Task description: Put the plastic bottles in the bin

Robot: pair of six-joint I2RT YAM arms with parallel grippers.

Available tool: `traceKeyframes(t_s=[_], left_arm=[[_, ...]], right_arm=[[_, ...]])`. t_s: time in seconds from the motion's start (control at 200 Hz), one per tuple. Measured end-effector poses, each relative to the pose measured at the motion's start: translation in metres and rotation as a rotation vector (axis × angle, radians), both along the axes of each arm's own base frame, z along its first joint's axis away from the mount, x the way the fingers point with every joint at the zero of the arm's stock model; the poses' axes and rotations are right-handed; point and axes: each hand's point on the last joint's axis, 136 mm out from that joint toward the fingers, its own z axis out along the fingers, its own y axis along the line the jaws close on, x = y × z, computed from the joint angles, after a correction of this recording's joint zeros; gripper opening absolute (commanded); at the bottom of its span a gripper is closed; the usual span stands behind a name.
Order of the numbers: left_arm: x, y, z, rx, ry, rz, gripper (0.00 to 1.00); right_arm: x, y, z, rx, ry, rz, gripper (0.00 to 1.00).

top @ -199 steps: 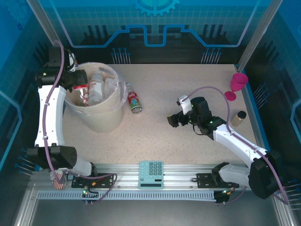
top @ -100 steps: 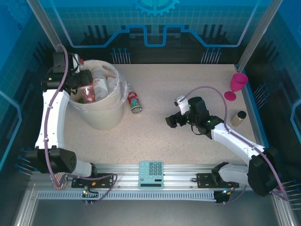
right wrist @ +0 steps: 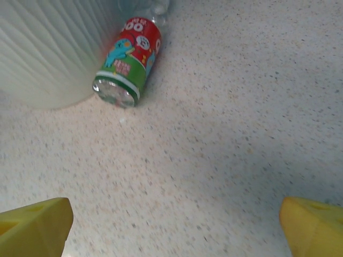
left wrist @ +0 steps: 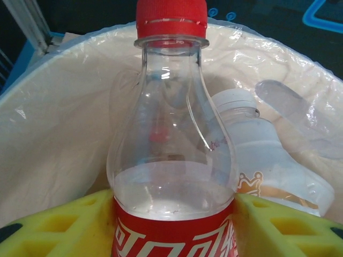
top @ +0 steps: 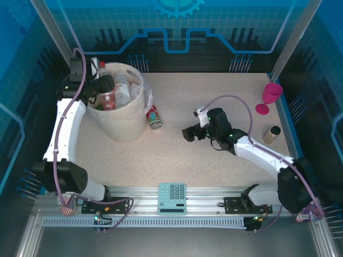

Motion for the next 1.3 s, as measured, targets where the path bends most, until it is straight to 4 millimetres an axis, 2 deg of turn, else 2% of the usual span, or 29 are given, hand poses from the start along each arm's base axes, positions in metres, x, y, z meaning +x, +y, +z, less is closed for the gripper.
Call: traceKeyframes(t_s=[0.165,0.29,0.38,0.56,0.69,0.845,0.955,1.171,1.301], left_arm=[[0.007,-0.012,-0.004,-0.014,-0.004,-0.029,0.65],[0.004,-0.014,-0.011,-0.019,0.025,-0.039,0.75],[0.000,-0.018,-0.025,-0.029,0.083,-0.045,0.81],[-0.004,-0.018,-0.031,-0.031,0.111,-0.049,0.87],[-0.004,-0.020,-0.030,-0.039,0.106,-0.056,0.91],[-0.011,-0.025,-0.020,-0.053,0.086,-0.075,0.97],[-0.025,-0.031,-0.010,-0.061,0.082,-0.095,0.98],[-0.052,-0.034,0.033,-0.054,-0.016,-0.102,0.98],[-0.065,-0.033,0.058,-0.048,-0.083,-0.100,0.98]], right_arm=[[0.014,0.041,-0.018,0.051,0.061,-0.002,1.00],[0.023,0.073,-0.028,0.100,0.075,0.021,1.00],[0.037,0.084,-0.032,0.113,0.072,0.011,1.00],[0.076,0.101,-0.040,0.083,0.034,-0.035,1.00],[0.092,0.115,-0.056,0.071,0.047,-0.026,1.00],[0.098,0.118,-0.082,0.044,0.084,-0.029,1.00],[0.104,0.119,-0.095,0.036,0.104,-0.032,0.94],[0.111,0.121,-0.114,0.038,0.140,-0.022,0.84],[0.111,0.121,-0.115,0.046,0.147,-0.024,0.78]])
